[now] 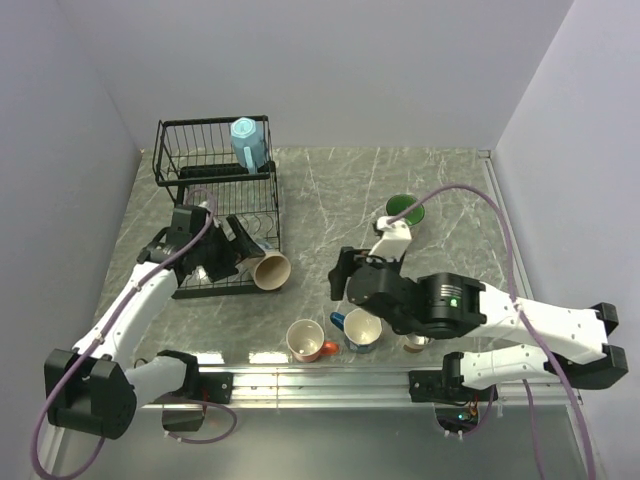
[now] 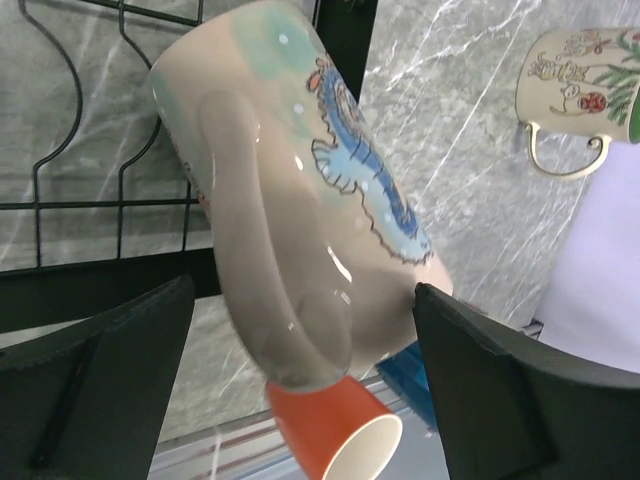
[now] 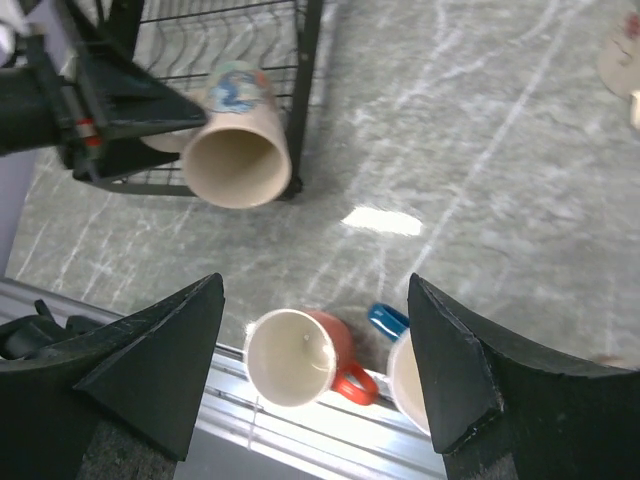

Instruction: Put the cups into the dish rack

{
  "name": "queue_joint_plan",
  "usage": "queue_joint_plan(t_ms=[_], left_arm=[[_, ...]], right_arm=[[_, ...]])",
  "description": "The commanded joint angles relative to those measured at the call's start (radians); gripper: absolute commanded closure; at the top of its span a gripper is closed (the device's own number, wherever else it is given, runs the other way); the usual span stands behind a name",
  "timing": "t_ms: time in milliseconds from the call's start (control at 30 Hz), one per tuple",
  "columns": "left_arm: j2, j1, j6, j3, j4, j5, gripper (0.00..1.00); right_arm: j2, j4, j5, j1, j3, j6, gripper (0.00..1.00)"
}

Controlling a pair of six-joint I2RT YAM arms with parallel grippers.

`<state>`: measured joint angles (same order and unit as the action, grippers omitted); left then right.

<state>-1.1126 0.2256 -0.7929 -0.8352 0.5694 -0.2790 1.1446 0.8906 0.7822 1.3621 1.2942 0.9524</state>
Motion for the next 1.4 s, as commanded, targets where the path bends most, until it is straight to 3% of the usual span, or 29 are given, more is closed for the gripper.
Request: queue_joint_plan(t_ms=[0,133,233,467,567,700,767,900,1167,1367], left_arm=[[0.02,-0.055,0.09,0.004,0.096,-0.075,0.04],[-0.004,-0.184,0.087,0.047,0.031,-0.204,0.16],[-0.035,-0.221,0.074,0.062,-0.009,-0.276,0.28],[-0.118,-0.224,0.04,0.016,-0.075,-0.313,0.64],[-0.135,-0.224,0.011,0.005,-0.106,-0.316,0.77],[-0.153,-0.224,-0.008,-0.005,-0.124,-0.313,0.87],[-0.159,-0.224,-0.008,-0.013,-0.12,-0.304,0.99],[-0.129,-0.224,0.018,-0.045,-0.092,-0.267,1.0],[0.023,-0.224,0.159,-0.188,0.075,0.097,1.0],[0.103,-0.224,0.182,-0.194,0.078,0.251,1.0]], right_arm=[[-0.068,0.071,0.038,-0.003,-0.048,0.115,0.19],[-0.1,0.139,0.037,-0.004,-0.081,0.166,0.2],[-0.115,0.154,0.042,-0.005,-0.079,0.166,0.2],[-0.095,0.188,0.066,-0.008,-0.05,0.151,0.2],[-0.091,0.18,0.068,-0.006,-0.052,0.148,0.2],[-0.094,0.16,0.058,-0.006,-0.062,0.138,0.2],[-0.095,0.156,0.055,-0.008,-0.072,0.138,0.2],[-0.105,0.151,0.052,-0.009,-0.084,0.141,0.2],[-0.129,0.133,0.049,-0.008,-0.105,0.126,0.2],[-0.092,0.149,0.023,-0.012,-0.059,0.068,0.2]])
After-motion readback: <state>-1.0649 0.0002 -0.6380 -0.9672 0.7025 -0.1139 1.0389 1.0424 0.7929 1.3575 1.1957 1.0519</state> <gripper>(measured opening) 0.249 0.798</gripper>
